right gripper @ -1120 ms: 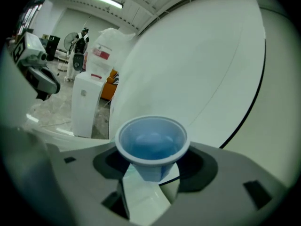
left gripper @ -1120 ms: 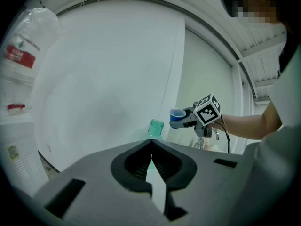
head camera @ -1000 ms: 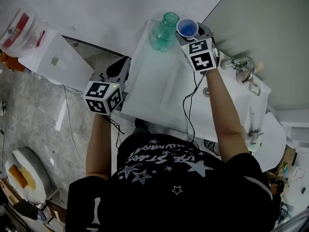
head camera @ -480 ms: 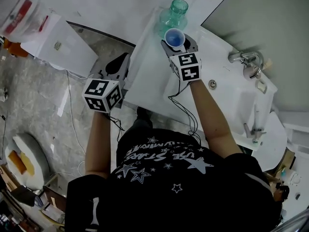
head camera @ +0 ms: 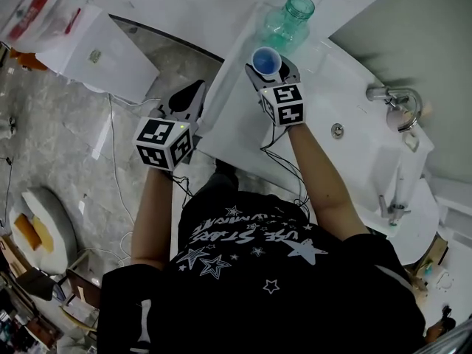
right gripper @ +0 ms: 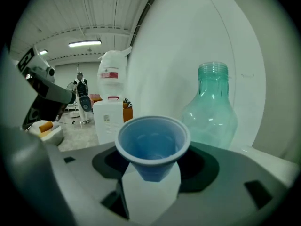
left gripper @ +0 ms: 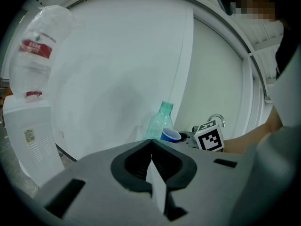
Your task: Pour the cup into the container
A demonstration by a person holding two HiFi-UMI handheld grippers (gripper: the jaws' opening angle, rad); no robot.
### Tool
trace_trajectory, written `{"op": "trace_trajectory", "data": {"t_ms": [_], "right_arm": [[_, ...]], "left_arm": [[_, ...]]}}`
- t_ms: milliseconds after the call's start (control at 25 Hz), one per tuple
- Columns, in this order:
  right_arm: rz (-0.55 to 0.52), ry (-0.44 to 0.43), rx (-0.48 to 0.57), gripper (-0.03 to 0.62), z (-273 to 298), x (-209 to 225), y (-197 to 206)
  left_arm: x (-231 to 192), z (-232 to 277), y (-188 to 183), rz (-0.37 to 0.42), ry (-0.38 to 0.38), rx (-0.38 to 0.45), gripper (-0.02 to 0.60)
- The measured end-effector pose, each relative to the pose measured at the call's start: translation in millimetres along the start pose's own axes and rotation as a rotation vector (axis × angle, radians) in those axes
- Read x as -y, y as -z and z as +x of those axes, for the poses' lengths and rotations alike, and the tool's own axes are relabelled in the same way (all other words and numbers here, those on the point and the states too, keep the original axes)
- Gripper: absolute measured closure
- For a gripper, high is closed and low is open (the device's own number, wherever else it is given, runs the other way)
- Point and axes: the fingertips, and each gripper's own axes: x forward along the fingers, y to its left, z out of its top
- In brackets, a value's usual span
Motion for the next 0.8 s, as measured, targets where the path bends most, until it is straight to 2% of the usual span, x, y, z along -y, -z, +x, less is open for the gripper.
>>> {"op": "trace_trajectory", "data": {"t_ms": [520, 800], "right_arm": [[-0.018, -0.058, -0.063, 0.295, 42, -11, 29], [-0.027, -0.060, -0.115, 0.292, 50, -15, 43]], "left_arm": [[-31, 32, 17, -0.035, 0.045, -0.067, 0.571], [-39, 44, 28, -0.055, 0.069, -0.096, 0.571]]}}
